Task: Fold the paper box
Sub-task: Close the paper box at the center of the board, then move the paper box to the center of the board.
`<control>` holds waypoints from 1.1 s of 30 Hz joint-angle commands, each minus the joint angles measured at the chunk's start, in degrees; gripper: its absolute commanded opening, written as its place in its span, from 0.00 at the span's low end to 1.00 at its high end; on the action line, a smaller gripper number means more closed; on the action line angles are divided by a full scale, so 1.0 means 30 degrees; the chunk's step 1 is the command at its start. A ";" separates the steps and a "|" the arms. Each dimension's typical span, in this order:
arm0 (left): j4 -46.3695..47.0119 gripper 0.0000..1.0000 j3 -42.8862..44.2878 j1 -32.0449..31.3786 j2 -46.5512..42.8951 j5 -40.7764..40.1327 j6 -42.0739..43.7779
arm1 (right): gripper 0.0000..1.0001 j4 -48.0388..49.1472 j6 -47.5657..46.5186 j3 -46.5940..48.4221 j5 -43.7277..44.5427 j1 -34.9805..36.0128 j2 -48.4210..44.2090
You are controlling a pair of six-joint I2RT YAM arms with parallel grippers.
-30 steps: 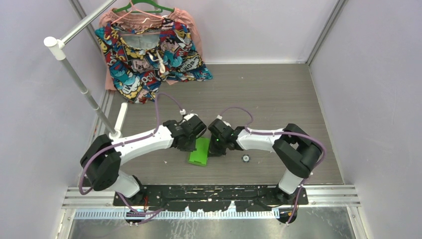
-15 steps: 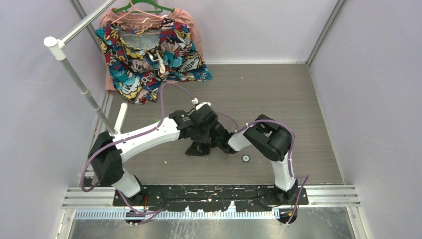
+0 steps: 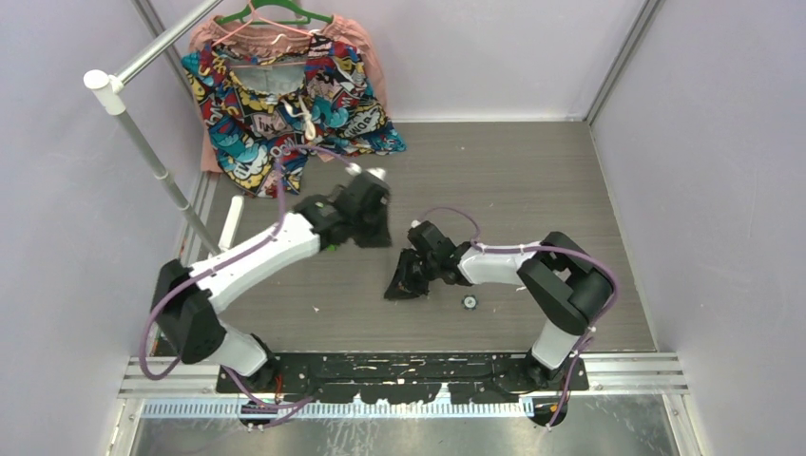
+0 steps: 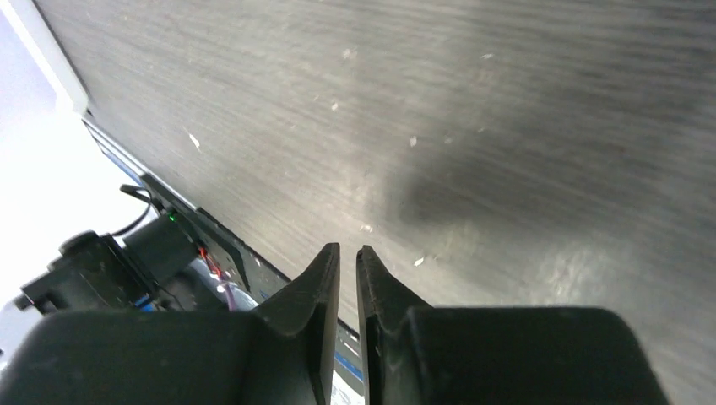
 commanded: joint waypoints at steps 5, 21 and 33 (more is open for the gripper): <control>-0.0225 0.07 -0.1227 0.7344 -0.4402 -0.0485 0.2614 | 0.23 -0.7682 -0.3827 0.5035 0.3150 -0.0158 -0.1841; 0.1377 0.21 -0.4294 1.5168 -0.1516 -0.0213 0.3215 | 0.25 -1.5057 -0.6249 1.4882 0.7142 -0.0626 0.4220; 0.2165 0.20 -0.1402 1.7282 0.4209 -0.0398 0.5124 | 0.27 -1.4520 -0.6167 1.4214 0.6744 -0.0922 0.5011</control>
